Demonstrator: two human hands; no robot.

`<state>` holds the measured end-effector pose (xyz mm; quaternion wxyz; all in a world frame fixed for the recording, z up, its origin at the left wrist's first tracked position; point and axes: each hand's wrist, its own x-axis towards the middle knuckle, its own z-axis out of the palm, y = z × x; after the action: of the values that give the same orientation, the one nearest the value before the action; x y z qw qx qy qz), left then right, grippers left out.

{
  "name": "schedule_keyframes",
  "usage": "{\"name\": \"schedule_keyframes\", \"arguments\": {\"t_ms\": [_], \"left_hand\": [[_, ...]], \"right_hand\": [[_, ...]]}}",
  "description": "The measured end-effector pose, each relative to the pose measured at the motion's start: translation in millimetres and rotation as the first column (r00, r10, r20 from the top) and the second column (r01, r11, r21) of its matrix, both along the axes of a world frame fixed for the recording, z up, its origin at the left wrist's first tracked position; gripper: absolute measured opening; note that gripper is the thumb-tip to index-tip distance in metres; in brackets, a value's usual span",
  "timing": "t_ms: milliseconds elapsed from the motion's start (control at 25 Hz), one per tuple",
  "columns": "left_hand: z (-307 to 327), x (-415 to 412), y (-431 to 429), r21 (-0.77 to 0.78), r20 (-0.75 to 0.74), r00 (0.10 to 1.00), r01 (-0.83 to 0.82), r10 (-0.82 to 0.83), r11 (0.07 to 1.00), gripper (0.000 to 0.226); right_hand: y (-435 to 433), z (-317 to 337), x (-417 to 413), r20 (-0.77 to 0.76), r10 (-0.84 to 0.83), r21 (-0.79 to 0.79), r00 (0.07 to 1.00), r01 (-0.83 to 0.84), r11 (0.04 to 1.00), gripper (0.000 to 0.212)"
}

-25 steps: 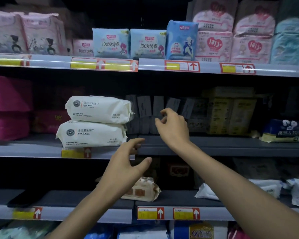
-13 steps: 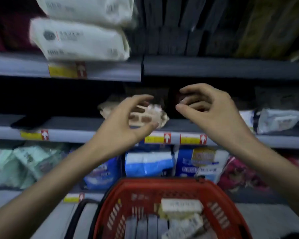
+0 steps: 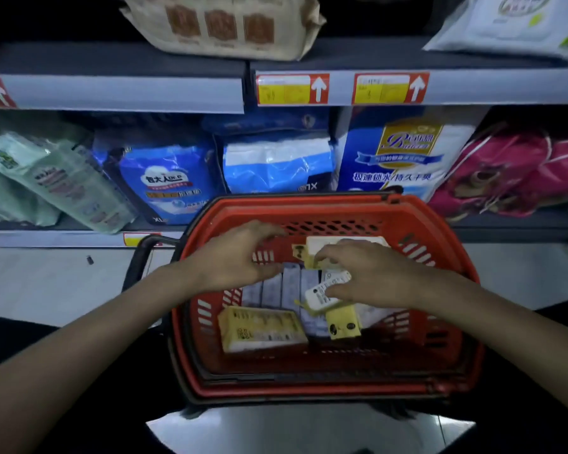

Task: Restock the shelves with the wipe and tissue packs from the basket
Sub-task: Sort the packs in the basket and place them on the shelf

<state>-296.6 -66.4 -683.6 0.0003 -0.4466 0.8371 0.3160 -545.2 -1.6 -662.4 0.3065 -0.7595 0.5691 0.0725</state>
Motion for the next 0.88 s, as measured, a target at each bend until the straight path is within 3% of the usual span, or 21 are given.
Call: {"name": "schedule_keyframes", "arguments": {"t_ms": [120,360,560,720,880], "left_hand": [[-57.9,-8.2,-2.8,0.050,0.275,0.957,0.080,-0.091,0.996,0.062],[-133.6,-9.7,-2.0,0.262,0.580,0.812,-0.115,-0.062,0.958,0.060],[-181.7,-20.3,-18.3,0.206,0.544,0.824,-0.312,0.157,0.927,0.046],[-206.7,-36.8,-14.8,0.130,0.498,0.748,-0.564,0.438,0.816,0.042],[-216.2,-37.5,-17.9,0.145,0.459,0.706,-0.659,0.540,0.738,0.043]], "right_hand": [[5.9,-33.3,2.0,-0.190,0.114,0.020,0.975,-0.113,0.993,0.066],[16.7,-68.4,3.5,-0.395,0.308,0.041,0.866,-0.318,0.947,0.053],[20.4,-75.1,6.3,-0.414,0.342,0.060,0.844,-0.350,0.935,0.052],[21.9,-75.8,7.1,-0.407,0.353,0.062,0.842,-0.360,0.931,0.047],[23.4,-74.9,6.9,-0.421,0.360,0.093,0.832,-0.355,0.930,0.050]]}}
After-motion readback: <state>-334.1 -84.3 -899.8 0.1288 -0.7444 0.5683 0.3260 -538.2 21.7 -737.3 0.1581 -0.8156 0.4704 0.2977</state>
